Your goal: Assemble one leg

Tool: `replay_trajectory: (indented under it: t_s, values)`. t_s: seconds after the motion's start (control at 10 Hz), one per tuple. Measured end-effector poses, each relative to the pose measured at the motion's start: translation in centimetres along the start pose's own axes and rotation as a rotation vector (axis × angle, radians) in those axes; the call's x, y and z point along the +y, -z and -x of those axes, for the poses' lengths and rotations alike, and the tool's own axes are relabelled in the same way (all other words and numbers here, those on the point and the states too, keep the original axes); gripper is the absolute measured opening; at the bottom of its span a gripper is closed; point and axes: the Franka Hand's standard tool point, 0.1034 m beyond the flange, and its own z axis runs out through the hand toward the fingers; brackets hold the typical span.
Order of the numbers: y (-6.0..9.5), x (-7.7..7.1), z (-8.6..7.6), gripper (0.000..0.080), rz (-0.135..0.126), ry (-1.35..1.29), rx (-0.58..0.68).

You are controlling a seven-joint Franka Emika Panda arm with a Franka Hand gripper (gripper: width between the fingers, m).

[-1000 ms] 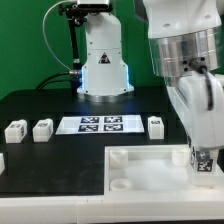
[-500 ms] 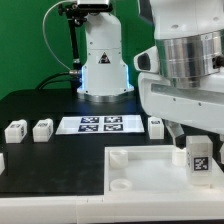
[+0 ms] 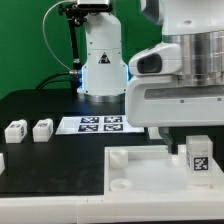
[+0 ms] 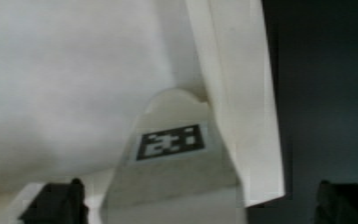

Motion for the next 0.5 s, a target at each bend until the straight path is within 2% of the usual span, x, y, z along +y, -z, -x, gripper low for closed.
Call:
replay_trajectory:
  t_s: [0.1, 0.2, 0.3, 0.4, 0.5]
  values:
    - [0.01, 0.15, -0.06, 0.0649, 0.0, -0.029, 0.001]
    - [0.01, 0.15, -0.05, 0.0561, 0.0, -0.058, 0.0]
    - [0.0, 0.05, -0.02, 0.0561, -0.005, -0.131, -0.001]
    - [-0.02, 0.01, 0.01, 0.0377, -0.009, -0.23, -0.003]
    - [-0.04, 0.32, -0.02, 0.0305, -0.008, -0.341, -0.005]
